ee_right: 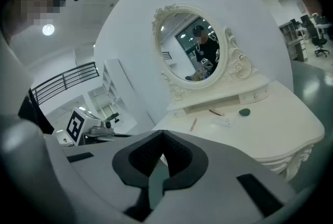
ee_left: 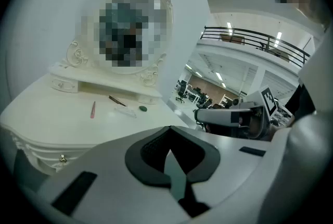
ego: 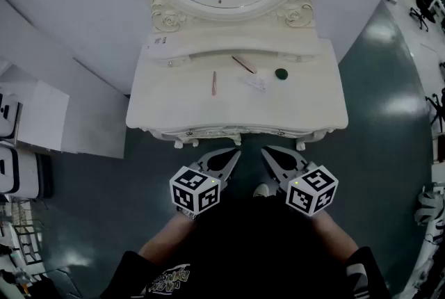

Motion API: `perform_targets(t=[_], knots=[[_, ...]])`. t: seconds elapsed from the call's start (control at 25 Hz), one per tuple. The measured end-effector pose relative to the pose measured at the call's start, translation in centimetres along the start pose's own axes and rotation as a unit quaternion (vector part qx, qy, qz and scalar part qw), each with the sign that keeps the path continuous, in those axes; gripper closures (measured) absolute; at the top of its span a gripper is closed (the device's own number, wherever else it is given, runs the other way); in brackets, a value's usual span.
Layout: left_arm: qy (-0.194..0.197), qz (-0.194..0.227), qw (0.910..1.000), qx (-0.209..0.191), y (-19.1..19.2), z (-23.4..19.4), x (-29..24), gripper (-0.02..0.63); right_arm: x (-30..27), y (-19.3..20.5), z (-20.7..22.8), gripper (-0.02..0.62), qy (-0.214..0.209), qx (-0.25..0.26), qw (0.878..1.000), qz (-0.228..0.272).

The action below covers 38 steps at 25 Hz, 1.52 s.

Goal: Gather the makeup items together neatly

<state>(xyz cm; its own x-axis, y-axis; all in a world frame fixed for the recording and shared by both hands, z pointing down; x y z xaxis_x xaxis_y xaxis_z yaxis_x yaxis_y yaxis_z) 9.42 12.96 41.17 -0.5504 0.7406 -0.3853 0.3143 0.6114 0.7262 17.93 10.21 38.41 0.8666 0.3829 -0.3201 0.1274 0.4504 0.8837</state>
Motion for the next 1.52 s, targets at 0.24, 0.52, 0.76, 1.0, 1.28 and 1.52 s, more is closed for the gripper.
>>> perform_targets(t=[0.24, 0.52, 0.76, 1.0, 1.28, 1.52], knots=[[-0.001, 0.002, 1.0000, 0.002, 0.1, 0.0, 0.0, 0.598, 0.0, 0.1, 0.0, 0.566, -0.001, 0.003, 1.000, -0.002], [0.001, 0.003, 1.0000, 0.003, 0.2, 0.1, -0.1, 0.598, 0.2, 0.0, 0.0, 0.568, -0.003, 0.005, 1.000, 0.002], [0.004, 0.000, 1.0000, 0.002, 0.0, 0.0, -0.2, 0.598, -0.2, -0.3, -0.1, 0.566, -0.001, 0.021, 1.000, 0.000], [0.006, -0.005, 1.0000, 0.001, -0.4, -1.1, -0.1, 0.598, -1.0, -0.3, 0.5, 0.566, 0.010, 0.005, 1.000, 0.000], [0.016, -0.021, 0.9997, 0.002, -1.5, -3.5, -0.5, 0.598, -3.4, -0.4, 1.2, 0.566, 0.026, -0.007, 1.000, -0.003], [0.026, -0.036, 0.9990, 0.001, -2.6, -5.9, -0.8, 0.598, -5.8, -0.4, 1.5, 0.566, 0.043, -0.015, 0.999, -0.007]])
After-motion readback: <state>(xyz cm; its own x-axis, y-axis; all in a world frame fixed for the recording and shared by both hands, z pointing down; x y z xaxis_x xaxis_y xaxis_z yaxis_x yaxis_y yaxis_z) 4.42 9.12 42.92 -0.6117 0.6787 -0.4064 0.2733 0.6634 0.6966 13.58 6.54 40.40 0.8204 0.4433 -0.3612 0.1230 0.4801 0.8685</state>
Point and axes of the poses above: the fingertips, and each gripper's own axes: x backward along the fingers, z to its right, y out of its underside, the point moved 2 cm from there along x, backward along the fingers, and after that the axes turned 9 degrees about x, right-handed, at the moved point
